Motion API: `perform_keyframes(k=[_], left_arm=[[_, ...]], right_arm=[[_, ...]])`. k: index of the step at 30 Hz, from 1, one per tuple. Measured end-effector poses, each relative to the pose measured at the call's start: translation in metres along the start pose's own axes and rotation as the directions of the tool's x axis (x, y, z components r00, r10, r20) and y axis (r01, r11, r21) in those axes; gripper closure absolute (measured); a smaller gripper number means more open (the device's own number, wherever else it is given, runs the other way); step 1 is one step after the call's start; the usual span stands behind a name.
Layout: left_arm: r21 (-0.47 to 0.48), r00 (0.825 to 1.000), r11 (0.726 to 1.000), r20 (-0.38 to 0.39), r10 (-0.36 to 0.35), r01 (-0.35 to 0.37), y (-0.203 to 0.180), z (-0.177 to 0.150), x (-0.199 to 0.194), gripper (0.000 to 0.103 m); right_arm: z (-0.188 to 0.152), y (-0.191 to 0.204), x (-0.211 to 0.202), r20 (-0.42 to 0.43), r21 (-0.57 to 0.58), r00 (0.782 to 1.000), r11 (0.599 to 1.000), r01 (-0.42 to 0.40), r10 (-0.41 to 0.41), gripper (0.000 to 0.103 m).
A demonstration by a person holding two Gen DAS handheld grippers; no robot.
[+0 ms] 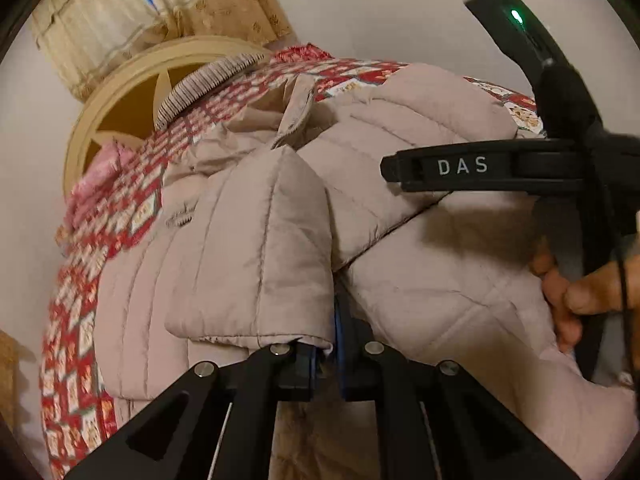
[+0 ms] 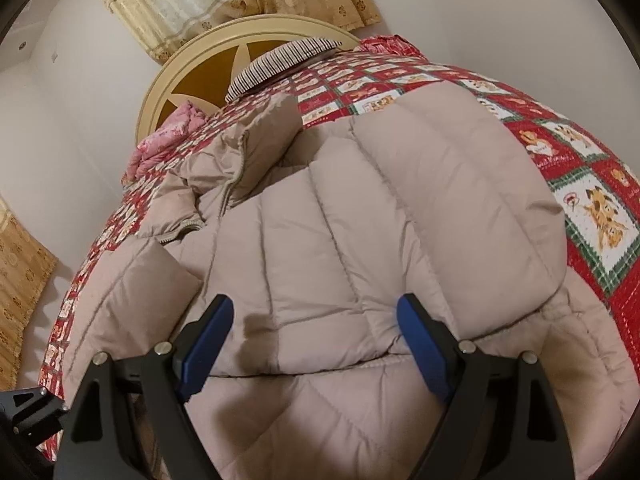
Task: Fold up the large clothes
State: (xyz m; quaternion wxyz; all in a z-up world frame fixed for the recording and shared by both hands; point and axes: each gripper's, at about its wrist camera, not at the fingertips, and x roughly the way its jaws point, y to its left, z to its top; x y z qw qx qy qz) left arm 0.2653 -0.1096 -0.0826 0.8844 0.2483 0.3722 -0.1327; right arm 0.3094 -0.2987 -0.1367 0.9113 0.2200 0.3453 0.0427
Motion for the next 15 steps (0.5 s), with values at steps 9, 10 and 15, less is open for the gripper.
perform_keyframes(k=[9,10,15], left_arm=[[0.334,0.988,0.942,0.141,-0.064,0.014,-0.045,-0.025,-0.025,0.095],[0.333,0.986,0.943,0.152,-0.068,0.014,-0.049,-0.024,-0.026,0.095],[0.344,0.993,0.937,0.114,0.022,-0.06,-0.049,-0.022,-0.015,0.095]], right_arm=[[-0.001,-0.02,-0.066,0.077,0.137,0.997,0.99,-0.031,0.021,0.016],[-0.002,-0.023,-0.074,0.084,0.143,0.996,0.989,-0.035,0.023,0.016],[-0.014,-0.028,-0.11,0.098,0.172,0.995,0.985,-0.031,0.014,0.015]])
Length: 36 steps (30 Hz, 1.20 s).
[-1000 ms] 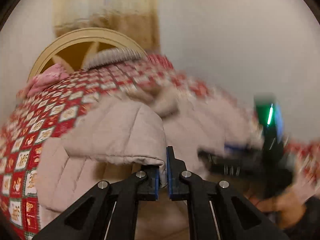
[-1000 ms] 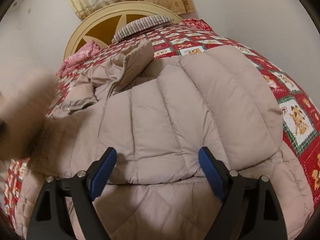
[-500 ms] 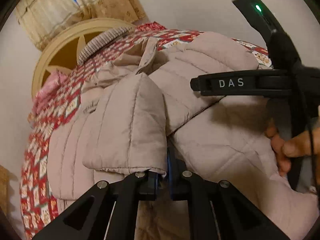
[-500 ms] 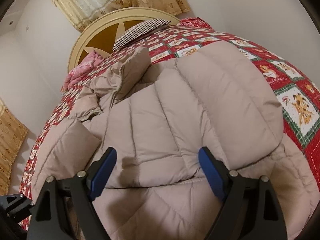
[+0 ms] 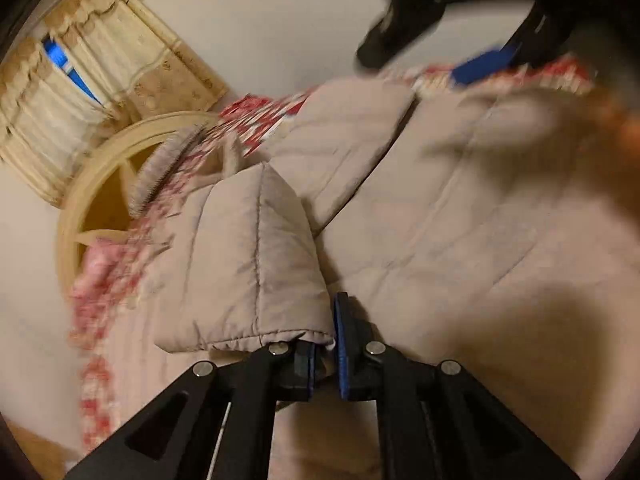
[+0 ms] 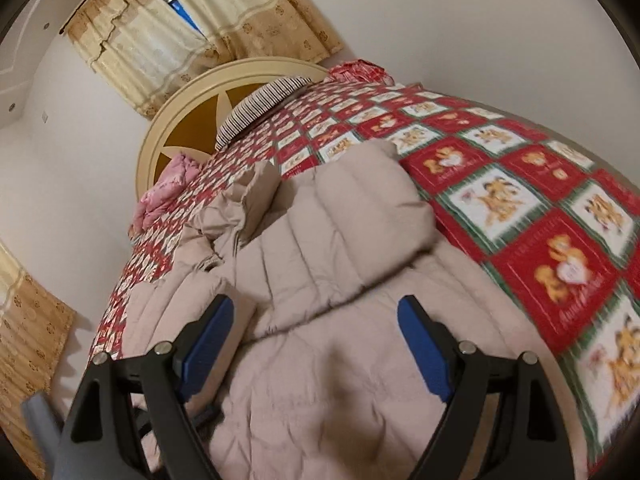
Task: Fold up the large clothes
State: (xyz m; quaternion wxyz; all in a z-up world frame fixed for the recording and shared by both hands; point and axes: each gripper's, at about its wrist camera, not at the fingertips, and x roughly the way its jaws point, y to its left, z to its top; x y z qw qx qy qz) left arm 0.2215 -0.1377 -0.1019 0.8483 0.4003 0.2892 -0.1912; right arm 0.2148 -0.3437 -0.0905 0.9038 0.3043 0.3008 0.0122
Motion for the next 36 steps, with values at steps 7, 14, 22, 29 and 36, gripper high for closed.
perform_keyframes(k=[7,14,22,29,36], left_arm=[[0.192,0.994,0.977,0.075,0.081,-0.095,-0.023,-0.013,-0.007,0.095],[0.408,0.982,0.905,0.182,0.045,-0.117,-0.04,0.0,-0.008,0.095],[0.242,0.986,0.969,0.148,-0.077,0.039,-0.02,-0.002,-0.015,0.095],[-0.193,0.983,0.964,0.053,-0.175,0.182,0.05,-0.027,-0.021,0.094],[-0.242,0.992,0.962,0.008,-0.13,0.128,0.042,-0.038,-0.02,0.094]], right_arm=[[0.007,0.049,0.007,-0.132,-0.085,0.979,0.982,-0.169,0.157,0.005],[0.014,0.066,0.003,-0.109,-0.239,0.994,0.971,-0.027,0.001,0.01],[0.023,0.004,-0.032,-0.103,-0.081,0.995,0.997,0.005,-0.014,0.008],[-0.015,0.037,0.037,-0.31,-0.145,0.95,0.987,-0.07,0.022,0.008],[-0.052,0.099,0.083,-0.362,-0.401,0.926,0.915,-0.046,-0.112,0.08]])
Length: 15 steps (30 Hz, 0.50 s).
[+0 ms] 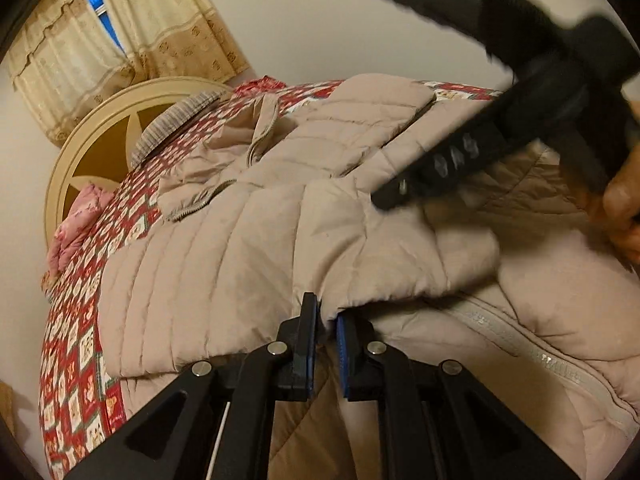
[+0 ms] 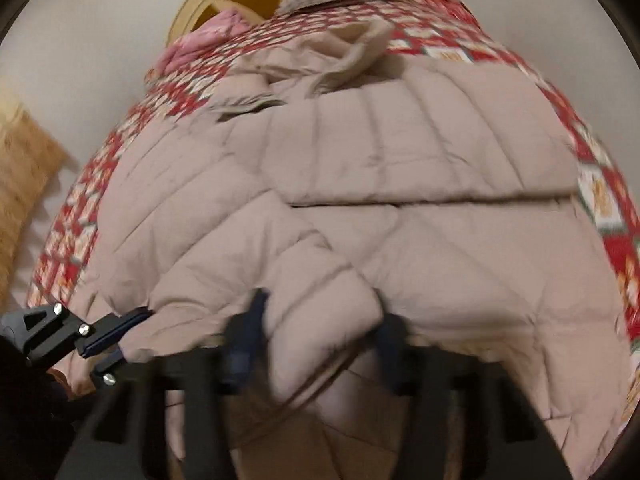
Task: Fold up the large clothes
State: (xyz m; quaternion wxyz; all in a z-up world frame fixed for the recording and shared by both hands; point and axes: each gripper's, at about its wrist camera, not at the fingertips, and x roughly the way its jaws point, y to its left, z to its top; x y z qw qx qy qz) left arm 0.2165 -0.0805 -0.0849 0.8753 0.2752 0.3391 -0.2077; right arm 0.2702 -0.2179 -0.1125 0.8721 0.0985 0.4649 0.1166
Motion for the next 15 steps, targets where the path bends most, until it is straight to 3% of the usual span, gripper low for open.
perform_keyframes(k=[2,5,7,11,13,15], left_arm=[[-0.002,1.0,1.0,0.016,-0.005,0.005,0.0,-0.011,-0.014,0.094],[-0.003,0.999,1.0,0.045,0.01,-0.01,0.005,-0.019,-0.032,0.094],[-0.034,0.998,0.999,0.059,-0.003,0.005,0.015,-0.027,-0.043,0.094],[-0.203,0.993,0.975,0.094,-0.072,0.09,0.056,-0.04,-0.062,0.094],[-0.282,0.992,0.954,0.106,-0.071,0.099,0.076,-0.04,-0.068,0.094],[-0.368,0.994,0.927,0.105,-0.04,0.076,0.1,-0.036,-0.068,0.094]], right_arm=[[0.011,0.005,-0.011,0.038,-0.011,0.999,1.0,-0.001,0.001,0.085],[0.034,0.008,-0.035,0.158,-0.061,0.981,0.99,0.124,-0.113,0.087],[0.05,0.001,-0.042,0.188,-0.05,0.973,0.989,0.142,-0.13,0.087],[0.076,-0.008,-0.041,0.224,-0.085,0.961,0.979,0.186,-0.164,0.087],[0.082,-0.006,-0.032,0.237,-0.149,0.955,0.965,0.215,-0.176,0.087],[0.086,-0.006,-0.015,0.259,-0.204,0.935,0.933,0.298,-0.242,0.087]])
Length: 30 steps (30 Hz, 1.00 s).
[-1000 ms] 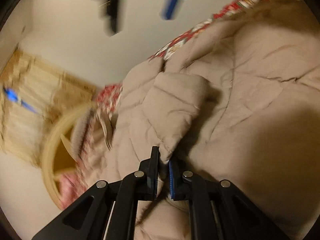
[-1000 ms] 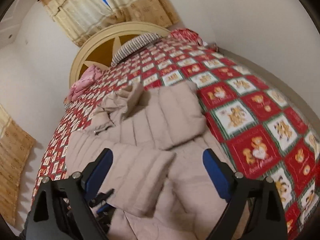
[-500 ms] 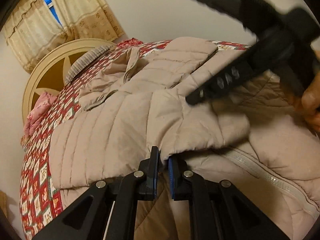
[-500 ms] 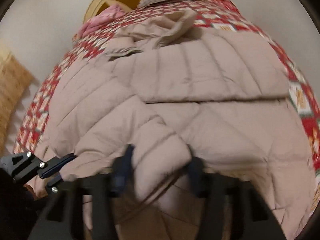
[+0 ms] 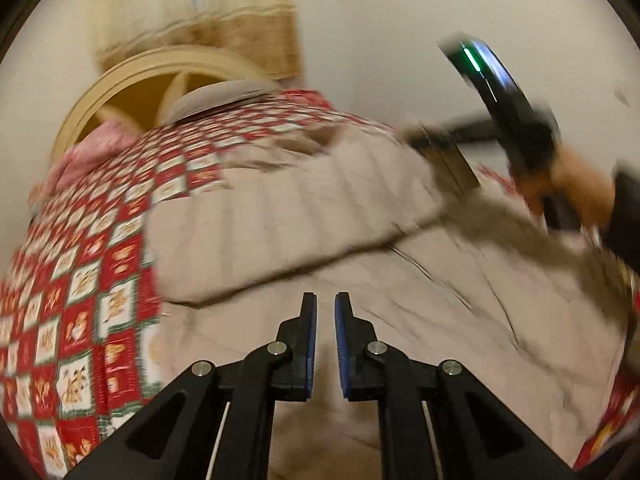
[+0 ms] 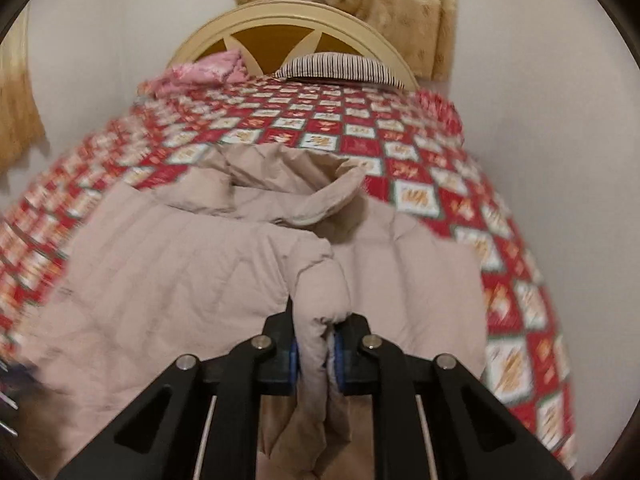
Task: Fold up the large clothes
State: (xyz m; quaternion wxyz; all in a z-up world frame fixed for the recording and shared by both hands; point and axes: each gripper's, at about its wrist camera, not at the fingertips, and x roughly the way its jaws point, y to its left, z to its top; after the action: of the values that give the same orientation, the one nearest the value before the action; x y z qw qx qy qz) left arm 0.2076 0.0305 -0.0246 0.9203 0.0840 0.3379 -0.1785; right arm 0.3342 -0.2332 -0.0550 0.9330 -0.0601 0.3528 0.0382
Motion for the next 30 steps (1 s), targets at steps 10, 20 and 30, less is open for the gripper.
perform_keyframes(k=[10,20,30], left_arm=[[-0.26,0.989,0.957,-0.105,0.106,-0.13,0.078,0.063,0.095,0.094],[-0.349,0.984,0.93,-0.168,0.061,-0.117,0.109,0.039,0.135,0.094],[-0.368,0.995,0.927,-0.082,0.048,-0.075,0.124,0.147,0.16,0.093]], right_arm=[[-0.017,-0.001,0.093,-0.071,-0.077,0.991,0.991,0.111,-0.116,0.072],[0.001,-0.06,0.037,0.085,0.205,0.995,0.978,0.036,-0.054,0.018],[0.098,-0.049,0.077,0.023,0.254,1.0,0.967,-0.016,0.011,0.012]])
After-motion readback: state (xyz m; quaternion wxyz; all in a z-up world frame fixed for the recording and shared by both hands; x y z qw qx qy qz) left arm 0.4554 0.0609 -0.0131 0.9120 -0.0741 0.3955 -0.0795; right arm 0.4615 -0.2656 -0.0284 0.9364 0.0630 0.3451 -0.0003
